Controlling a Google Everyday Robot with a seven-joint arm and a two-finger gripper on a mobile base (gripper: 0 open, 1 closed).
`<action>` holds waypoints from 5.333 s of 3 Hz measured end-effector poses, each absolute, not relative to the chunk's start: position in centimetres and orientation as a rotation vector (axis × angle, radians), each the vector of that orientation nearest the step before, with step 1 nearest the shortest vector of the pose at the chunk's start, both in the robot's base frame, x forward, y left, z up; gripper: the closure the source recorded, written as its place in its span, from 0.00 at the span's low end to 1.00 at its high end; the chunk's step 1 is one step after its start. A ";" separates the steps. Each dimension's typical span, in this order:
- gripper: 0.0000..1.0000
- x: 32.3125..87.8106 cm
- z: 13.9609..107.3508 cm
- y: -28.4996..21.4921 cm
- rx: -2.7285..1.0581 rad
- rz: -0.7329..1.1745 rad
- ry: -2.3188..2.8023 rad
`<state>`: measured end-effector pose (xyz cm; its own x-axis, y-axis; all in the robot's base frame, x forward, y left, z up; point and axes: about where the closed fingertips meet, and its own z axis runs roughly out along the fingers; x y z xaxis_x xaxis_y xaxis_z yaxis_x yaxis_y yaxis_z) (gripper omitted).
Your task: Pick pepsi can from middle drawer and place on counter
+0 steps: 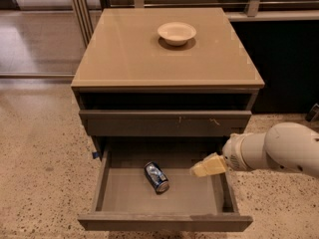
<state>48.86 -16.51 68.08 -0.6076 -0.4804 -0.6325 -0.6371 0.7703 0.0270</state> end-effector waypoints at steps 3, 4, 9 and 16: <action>0.00 47.3 61.7 -14.5 -0.692 0.346 2.357; 0.00 48.6 56.1 -13.0 -0.566 0.427 2.337; 0.00 55.3 44.4 -1.0 -0.522 0.722 2.228; 0.88 55.6 36.7 2.4 -0.600 0.394 2.278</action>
Offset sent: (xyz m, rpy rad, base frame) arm -0.0169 0.0050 -0.0163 -0.0489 -0.1009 -0.0719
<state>55.56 2.42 36.69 -0.6202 -0.3012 -0.7243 -0.5271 0.8439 0.1003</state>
